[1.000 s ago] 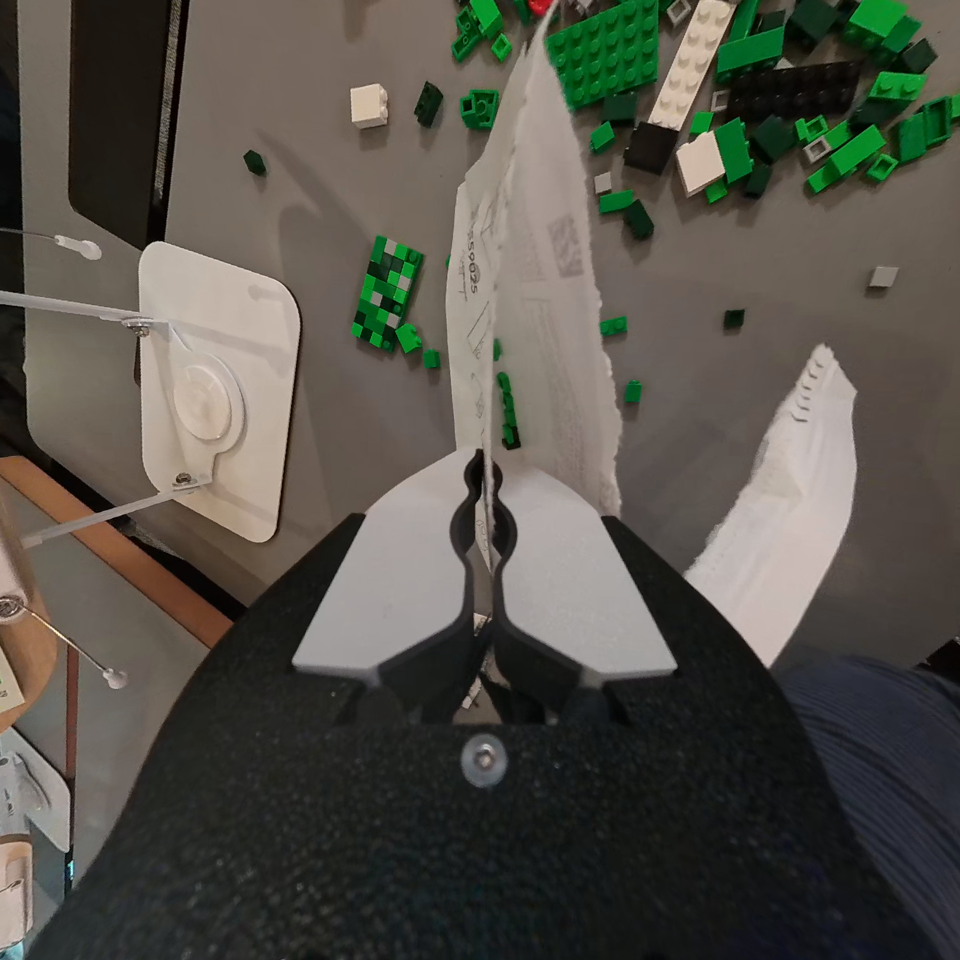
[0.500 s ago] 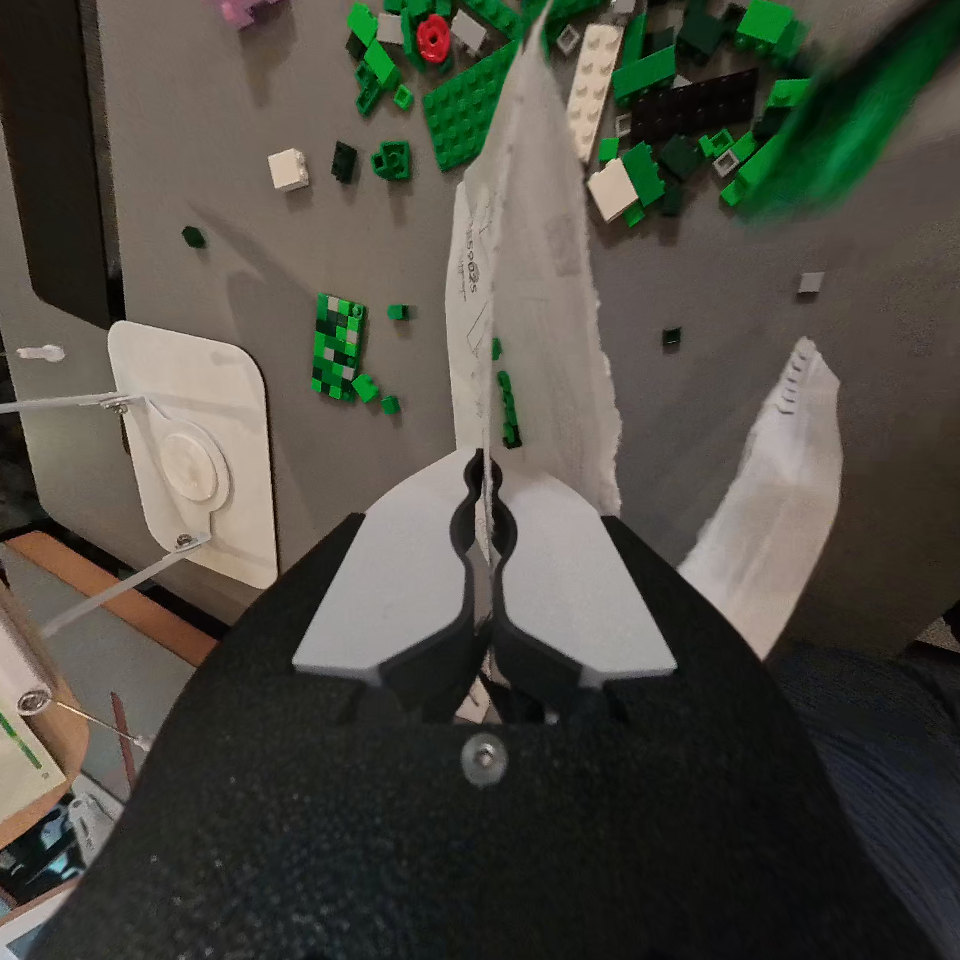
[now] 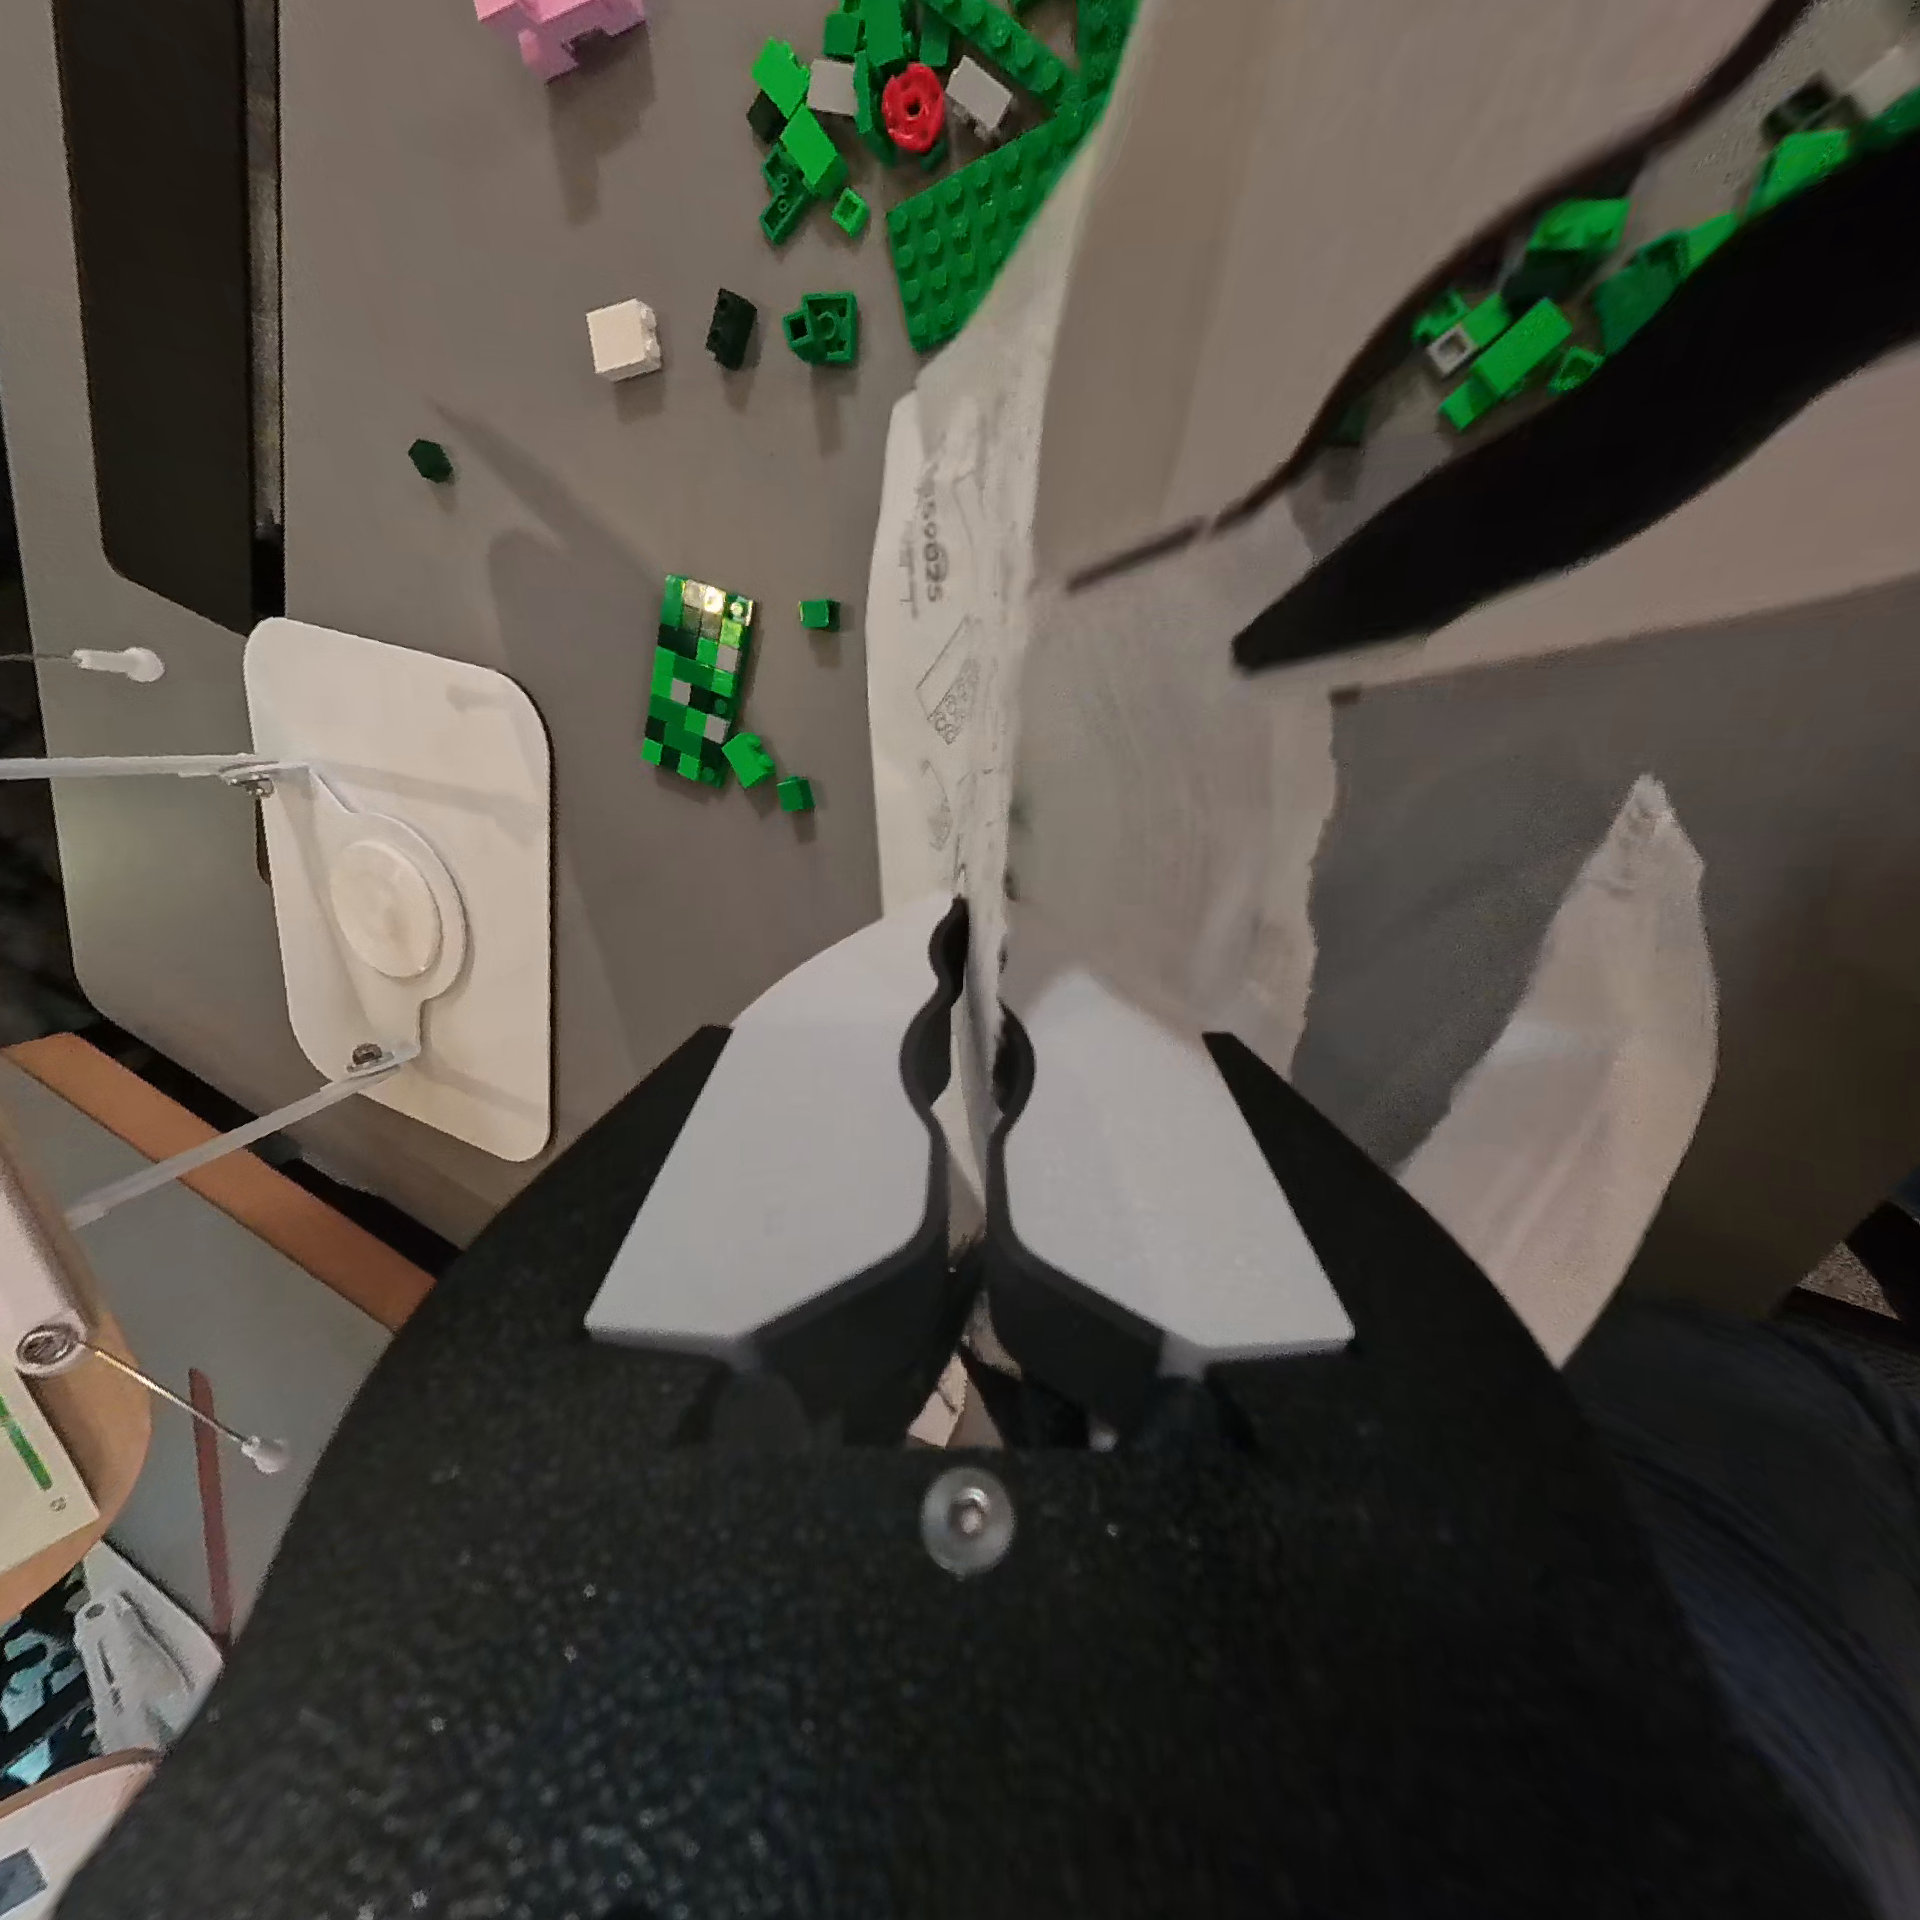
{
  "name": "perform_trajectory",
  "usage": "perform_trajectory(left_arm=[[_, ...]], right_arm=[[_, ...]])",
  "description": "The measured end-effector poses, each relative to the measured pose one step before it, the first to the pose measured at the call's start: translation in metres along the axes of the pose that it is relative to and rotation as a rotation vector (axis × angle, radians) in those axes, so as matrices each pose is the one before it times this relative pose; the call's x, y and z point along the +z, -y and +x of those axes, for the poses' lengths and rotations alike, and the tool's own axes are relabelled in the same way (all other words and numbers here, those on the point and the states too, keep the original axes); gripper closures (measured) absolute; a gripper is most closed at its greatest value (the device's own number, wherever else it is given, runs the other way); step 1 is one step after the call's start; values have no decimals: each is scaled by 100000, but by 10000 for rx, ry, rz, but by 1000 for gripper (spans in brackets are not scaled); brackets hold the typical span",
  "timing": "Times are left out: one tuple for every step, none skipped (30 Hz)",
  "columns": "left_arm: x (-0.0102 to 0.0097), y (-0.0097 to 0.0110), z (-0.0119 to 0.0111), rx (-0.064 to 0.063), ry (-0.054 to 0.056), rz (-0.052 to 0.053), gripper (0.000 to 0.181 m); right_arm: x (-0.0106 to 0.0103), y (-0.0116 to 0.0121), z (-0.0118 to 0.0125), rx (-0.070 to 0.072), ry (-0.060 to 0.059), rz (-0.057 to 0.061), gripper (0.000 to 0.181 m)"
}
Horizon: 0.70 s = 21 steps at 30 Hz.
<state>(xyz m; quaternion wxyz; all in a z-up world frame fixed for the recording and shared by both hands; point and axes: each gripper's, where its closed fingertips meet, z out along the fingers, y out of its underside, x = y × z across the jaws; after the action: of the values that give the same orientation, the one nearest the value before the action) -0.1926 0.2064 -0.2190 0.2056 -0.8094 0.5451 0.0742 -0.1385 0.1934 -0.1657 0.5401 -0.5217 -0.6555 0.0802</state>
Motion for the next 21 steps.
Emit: perform_trajectory(left_arm=[[-7,-226,-152,-88,38,-50,181],[3,-251,-150,-121,7,-40,181],[-15,-226,-185,-139,3,-10,181],[-47,-191,-183,-121,7,27,181],[-86,-163,-177,-99,26,43,181],[-108,-151,-138,-93,20,45,181],[-122,-130,-95,-74,15,45,181],[-97,-114,-82,-47,13,45,181],[-98,-106,-87,-48,21,43,181],[-84,-111,-94,-61,16,32,181],[-71,-112,-114,-63,22,26,181],[-70,-110,-126,-63,31,28,181],[-58,-113,-142,-77,23,28,181],[-48,-119,-132,-92,13,19,181],[-43,-152,-152,-101,32,-6,181],[-38,-136,-142,-91,36,-19,181],[-28,-85,-89,-51,25,5,181],[-32,-34,-59,-17,15,26,181],[-29,-29,-36,-17,11,12,181],[-1,-40,0,-12,-3,-9,181],[15,-35,-7,6,4,-22,181]], right_arm=[[-624,-115,343,218,-164,106,159],[-684,-242,273,406,-59,179,159],[-640,-499,149,556,80,146,160],[-501,-912,120,627,142,-3,160],[-351,-1346,119,599,157,-178,159],[-187,-1739,62,527,189,-365,157],[-100,-1950,149,444,117,-457,156],[-69,-2038,219,331,30,-478,156],[-73,-2046,178,245,26,-470,156],[-75,-1906,164,247,15,-401,157],[-65,-1643,107,281,49,-281,157],[-83,-1423,12,313,108,-214,158],[-87,-1087,41,322,90,-114,159],[-39,-573,14,299,90,70,161],[60,8,-148,235,163,237,163],[232,433,-270,118,214,275,165],[479,591,-278,-80,190,153,166],[723,566,-272,-337,187,-43,167],[934,499,-286,-578,240,-208,167],[1084,475,-106,-672,215,-320,167],[1132,397,-174,-687,389,-417,164]])
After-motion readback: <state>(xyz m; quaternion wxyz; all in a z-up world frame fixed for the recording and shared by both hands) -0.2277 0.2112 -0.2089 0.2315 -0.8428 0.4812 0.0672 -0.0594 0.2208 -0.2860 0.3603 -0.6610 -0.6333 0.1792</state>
